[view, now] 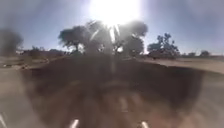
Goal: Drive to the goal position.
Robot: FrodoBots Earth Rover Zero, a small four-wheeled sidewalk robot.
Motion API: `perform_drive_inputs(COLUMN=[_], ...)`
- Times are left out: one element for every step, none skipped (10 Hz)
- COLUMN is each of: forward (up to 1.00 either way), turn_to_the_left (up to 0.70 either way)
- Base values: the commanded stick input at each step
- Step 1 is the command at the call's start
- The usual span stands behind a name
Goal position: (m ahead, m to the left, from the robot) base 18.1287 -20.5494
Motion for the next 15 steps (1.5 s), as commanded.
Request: perform_drive_inputs(forward=[0.7, 0.7, 0.7, 0.7, 0.7, 0.7, 0.7, 0.7, 0.7, 0.7, 0.7, 0.7, 0.7, 0.7, 0.7], turn_to_the_left=[0.0, 0.0, 0.0, 0.0, 0.0, 0.0, 0.0, 0.0, 0.0, 0.0, 0.0, 0.0, 0.0, 0.0, 0.0])
